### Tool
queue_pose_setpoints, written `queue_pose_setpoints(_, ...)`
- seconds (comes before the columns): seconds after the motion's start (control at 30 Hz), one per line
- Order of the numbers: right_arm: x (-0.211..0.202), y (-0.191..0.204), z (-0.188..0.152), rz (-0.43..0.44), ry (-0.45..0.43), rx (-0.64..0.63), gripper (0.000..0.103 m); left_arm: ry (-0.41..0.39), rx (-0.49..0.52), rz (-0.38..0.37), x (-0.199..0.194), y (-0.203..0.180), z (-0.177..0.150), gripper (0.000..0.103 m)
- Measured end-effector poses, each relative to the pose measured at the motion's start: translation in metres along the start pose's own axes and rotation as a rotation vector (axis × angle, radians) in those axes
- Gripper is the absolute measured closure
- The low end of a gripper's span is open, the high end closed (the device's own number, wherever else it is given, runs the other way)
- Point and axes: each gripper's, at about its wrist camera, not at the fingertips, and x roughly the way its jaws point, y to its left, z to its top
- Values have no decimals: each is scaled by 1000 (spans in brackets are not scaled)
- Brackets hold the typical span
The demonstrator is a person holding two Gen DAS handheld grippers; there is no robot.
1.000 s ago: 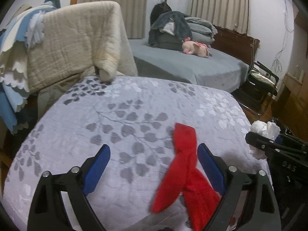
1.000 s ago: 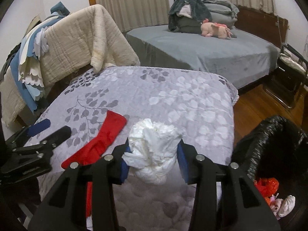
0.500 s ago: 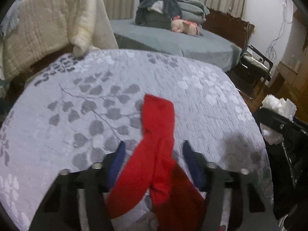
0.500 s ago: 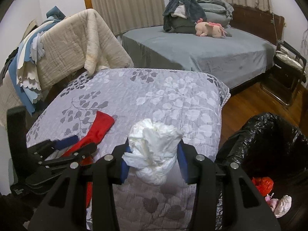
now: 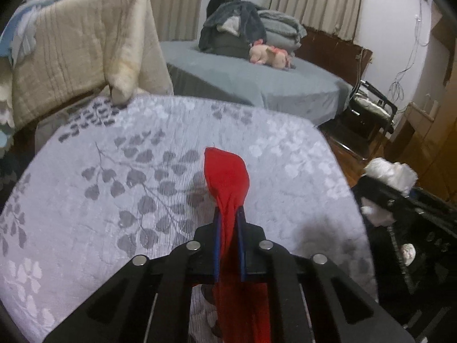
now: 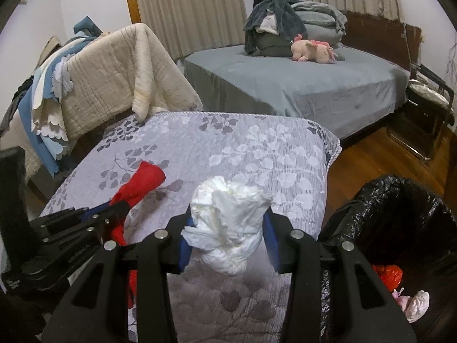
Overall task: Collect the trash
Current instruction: 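Lift the red sock and white tissue and carry them toward the bin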
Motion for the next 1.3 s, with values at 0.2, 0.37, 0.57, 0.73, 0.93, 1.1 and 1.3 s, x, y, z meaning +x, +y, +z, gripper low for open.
queue_pose_setpoints(0.2, -19, 8, 6, 13, -30, -8, 62, -31, 22, 4, -27, -11, 9, 93)
queue_pose_setpoints(0.37, -35, 12, 10, 20, -50, -15, 62, -56, 23, -1, -49, -17, 10, 93)
queue_pose_setpoints(0.57, -60, 17, 11, 27, -76, -32, 62, -77, 19, -5, -72, -21, 8, 93)
queue_pose_setpoints(0.73, -81, 21, 10, 30, -93, -46, 62, -98, 28, -4, -92, -27, 8, 93)
queue_pose_setpoints(0.93, -104, 25, 6, 30, -111, -61, 62, -115, 41, -13, -113, -38, 6, 93)
queue_pose_setpoints(1.1, -125, 24, 1, 26, -129, -69, 62, -129, 52, -18, -127, -46, 3, 93)
queue_pose_setpoints(1.3, -148, 19, -7, 19, -143, -68, 62, -146, 70, -33, -145, -61, -2, 94)
